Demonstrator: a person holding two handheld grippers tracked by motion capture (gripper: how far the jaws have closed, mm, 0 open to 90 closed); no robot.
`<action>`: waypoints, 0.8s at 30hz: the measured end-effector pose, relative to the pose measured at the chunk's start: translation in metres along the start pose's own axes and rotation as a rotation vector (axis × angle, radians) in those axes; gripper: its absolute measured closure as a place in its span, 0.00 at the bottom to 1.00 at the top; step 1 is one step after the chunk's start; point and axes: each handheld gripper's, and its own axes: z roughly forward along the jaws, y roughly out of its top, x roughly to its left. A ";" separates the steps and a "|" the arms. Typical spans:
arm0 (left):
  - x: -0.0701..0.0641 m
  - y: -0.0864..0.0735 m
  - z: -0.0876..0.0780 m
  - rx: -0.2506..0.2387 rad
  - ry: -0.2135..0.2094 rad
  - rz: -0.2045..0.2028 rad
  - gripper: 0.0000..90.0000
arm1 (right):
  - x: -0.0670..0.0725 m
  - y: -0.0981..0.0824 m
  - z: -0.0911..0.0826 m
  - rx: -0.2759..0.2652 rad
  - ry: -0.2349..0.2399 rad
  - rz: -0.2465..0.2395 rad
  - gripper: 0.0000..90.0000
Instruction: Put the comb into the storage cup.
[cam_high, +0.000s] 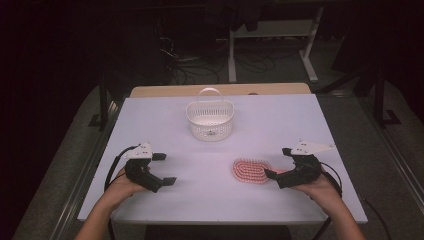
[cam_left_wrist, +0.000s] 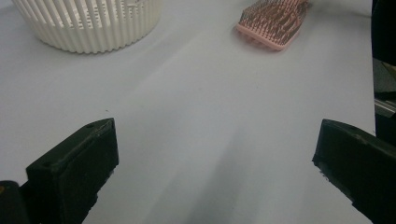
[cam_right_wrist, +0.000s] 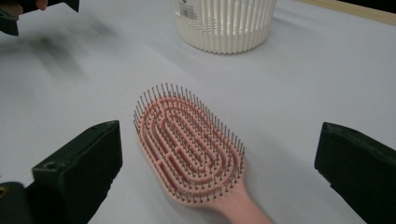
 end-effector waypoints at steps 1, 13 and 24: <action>0.000 0.000 0.000 -0.003 0.000 -0.003 0.00 | -0.001 0.001 0.000 -0.004 0.002 0.000 0.01; 0.000 0.000 0.000 -0.007 -0.001 -0.005 0.00 | -0.005 0.008 0.000 0.012 0.002 -0.007 0.01; 0.000 -0.001 0.001 -0.003 -0.003 -0.005 0.00 | -0.015 0.017 -0.001 0.032 -0.015 -0.008 0.01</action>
